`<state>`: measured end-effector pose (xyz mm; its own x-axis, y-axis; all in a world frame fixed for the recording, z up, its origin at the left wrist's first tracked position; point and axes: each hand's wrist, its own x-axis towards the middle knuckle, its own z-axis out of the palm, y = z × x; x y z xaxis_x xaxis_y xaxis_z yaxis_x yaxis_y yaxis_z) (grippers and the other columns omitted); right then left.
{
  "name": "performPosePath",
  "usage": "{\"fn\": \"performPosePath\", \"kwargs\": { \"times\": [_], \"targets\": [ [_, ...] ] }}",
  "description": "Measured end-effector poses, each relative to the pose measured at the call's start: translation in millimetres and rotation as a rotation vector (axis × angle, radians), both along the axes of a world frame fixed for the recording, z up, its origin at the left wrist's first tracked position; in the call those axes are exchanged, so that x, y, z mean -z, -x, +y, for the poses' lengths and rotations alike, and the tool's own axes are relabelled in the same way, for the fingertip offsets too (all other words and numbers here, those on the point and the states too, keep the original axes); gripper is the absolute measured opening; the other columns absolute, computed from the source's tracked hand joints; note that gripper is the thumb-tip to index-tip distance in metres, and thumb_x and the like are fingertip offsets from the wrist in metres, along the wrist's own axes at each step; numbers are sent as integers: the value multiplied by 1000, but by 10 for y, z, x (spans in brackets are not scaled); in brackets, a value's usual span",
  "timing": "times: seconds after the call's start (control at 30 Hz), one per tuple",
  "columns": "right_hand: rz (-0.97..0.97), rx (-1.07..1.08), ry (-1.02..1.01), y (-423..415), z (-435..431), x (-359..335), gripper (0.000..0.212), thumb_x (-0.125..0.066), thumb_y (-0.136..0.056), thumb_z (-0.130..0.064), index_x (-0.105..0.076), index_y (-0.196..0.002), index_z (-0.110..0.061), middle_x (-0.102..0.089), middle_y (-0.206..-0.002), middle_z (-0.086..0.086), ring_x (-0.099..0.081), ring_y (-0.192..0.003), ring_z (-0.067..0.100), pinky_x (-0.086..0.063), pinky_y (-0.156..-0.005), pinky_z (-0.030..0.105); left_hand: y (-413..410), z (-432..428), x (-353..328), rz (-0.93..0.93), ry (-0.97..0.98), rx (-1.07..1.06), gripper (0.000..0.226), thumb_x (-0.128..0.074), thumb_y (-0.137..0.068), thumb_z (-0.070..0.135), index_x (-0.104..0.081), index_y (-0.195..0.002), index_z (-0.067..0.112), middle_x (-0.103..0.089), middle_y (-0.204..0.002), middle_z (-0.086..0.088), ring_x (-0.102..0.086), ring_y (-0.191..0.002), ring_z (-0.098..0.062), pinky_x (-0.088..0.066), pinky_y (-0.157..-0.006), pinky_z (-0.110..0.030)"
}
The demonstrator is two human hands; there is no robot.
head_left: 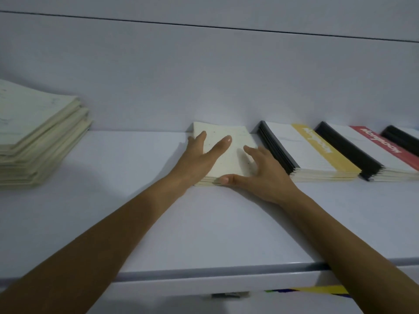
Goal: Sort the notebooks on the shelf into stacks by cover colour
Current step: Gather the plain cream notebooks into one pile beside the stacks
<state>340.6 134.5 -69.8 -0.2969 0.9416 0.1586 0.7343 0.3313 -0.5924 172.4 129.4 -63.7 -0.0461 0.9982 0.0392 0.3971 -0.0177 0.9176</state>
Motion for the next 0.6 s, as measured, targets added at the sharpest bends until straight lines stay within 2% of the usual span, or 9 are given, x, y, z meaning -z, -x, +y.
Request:
{"fn": "performPosePath", "kwargs": {
  "times": [0.1, 0.13, 0.2, 0.3, 0.4, 0.47, 0.53, 0.6],
  "targets": [
    [21, -6, -6, -39, 32, 12, 101, -73, -65, -62, -31, -146, -18, -35, -141, -2, -37, -128, 12, -27, -88, 18, 68, -79, -23, 353, 5, 156, 123, -65, -51, 71, -6, -152, 31, 6, -160, 3, -6, -147, -16, -20, -111, -29],
    [23, -16, 2, -53, 32, 13, 103, -74, -66, -60, -28, -148, -18, -32, -145, -2, -34, -131, 12, -26, -91, 18, 108, -104, -12, 498, 20, 211, 127, -69, -50, 71, -2, -151, 34, 14, -159, 3, 4, -147, -17, -15, -116, -34],
    [39, -18, 27, -86, 56, 31, 111, -75, -61, -62, -24, -150, -18, -29, -149, -4, -30, -136, 12, -24, -95, 18, 181, -111, 32, 692, 27, 281, 120, -70, -57, 70, -2, -150, 38, 20, -158, 8, 17, -145, -18, -8, -119, -42],
    [36, -14, 13, -70, 86, 66, 108, -73, -61, -64, -28, -148, -17, -35, -142, -3, -35, -132, 12, -27, -91, 19, 242, -87, 60, 757, -2, 311, 102, -59, -68, 71, -7, -150, 39, 17, -158, 10, 19, -145, -19, -4, -119, -43],
    [19, -9, -8, -48, 93, 107, 102, -67, -62, -69, -35, -145, -19, -39, -129, -4, -40, -120, 11, -30, -86, 22, 263, -54, 53, 801, 7, 317, 103, -46, -62, 77, -9, -150, 38, 15, -159, 7, 16, -146, -20, -6, -119, -45],
    [-1, -8, -18, -40, 84, 112, 104, -62, -58, -76, -36, -144, -21, -38, -129, -3, -40, -122, 14, -33, -88, 25, 268, -63, 56, 817, -14, 306, 104, -43, -60, 79, -11, -150, 38, 10, -160, 7, 11, -146, -20, -8, -119, -45],
    [-25, -6, -35, -38, 69, 109, 116, -54, -49, -88, -37, -143, -22, -38, -132, -1, -40, -126, 17, -36, -94, 29, 268, -81, 71, 820, -42, 284, 102, -43, -61, 78, -14, -150, 38, 6, -160, 6, 6, -147, -20, -10, -119, -44],
    [-6, 1, -26, -37, 62, 101, 119, -50, -48, -91, -37, -144, -23, -37, -137, 1, -38, -130, 19, -35, -100, 33, 261, -102, 76, 817, -58, 262, 99, -43, -63, 78, -16, -149, 38, 3, -160, 7, 3, -147, -20, -12, -119, -44]
  ]
}}
